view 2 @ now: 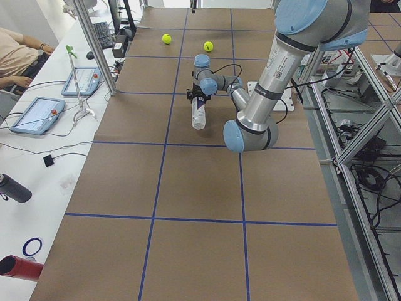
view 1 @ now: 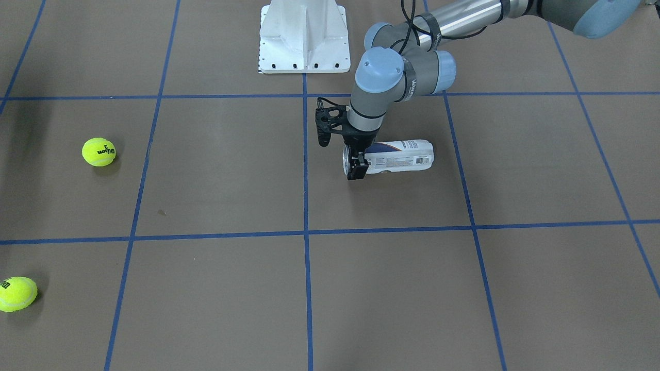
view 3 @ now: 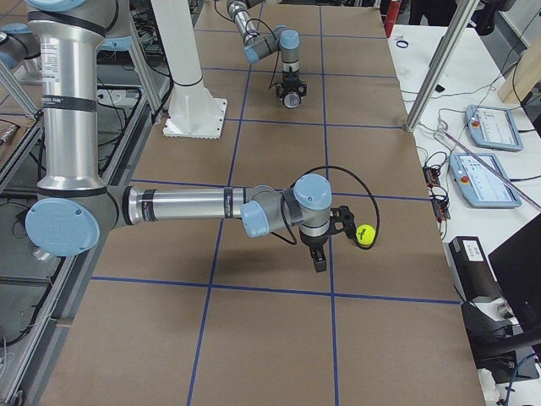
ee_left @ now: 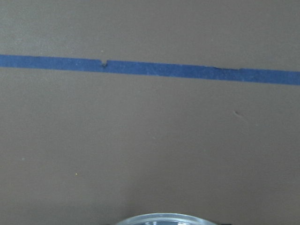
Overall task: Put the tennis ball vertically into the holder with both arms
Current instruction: 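Close the left gripper around the can's open end, then lift and rotate the can upright with the left gripper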
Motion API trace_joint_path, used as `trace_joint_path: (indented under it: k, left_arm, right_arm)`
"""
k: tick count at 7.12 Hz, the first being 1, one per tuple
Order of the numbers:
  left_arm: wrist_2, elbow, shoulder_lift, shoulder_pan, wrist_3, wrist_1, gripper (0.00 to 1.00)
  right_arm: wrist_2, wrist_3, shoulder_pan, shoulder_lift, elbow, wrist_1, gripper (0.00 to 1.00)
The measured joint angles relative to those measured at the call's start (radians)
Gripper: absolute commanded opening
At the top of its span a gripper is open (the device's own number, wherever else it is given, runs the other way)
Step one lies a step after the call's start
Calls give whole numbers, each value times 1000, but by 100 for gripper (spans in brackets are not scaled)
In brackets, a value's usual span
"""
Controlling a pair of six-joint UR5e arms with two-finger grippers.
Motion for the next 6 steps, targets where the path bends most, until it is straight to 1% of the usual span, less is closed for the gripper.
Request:
trace_joint_path:
  k: [1, 2, 3, 4, 6]
  left_arm:
    - [-2, -60, 0, -4, -11, 3, 61]
    - [-4, -122, 1, -8, -41, 0, 61]
    - [-5, -170, 0, -11, -91, -28, 61]
    - [-6, -197, 0, -14, -154, -108, 61]
    - [-6, -207, 0, -16, -307, -340, 61]
  right_arm:
    - [0, 0, 0, 0, 0, 0, 99]
    - [0, 0, 0, 1, 0, 0, 99]
    - [0, 1, 0, 1, 0, 0, 99]
    - [0, 1, 0, 1, 0, 0, 99]
    - [0, 1, 0, 1, 0, 0, 99]
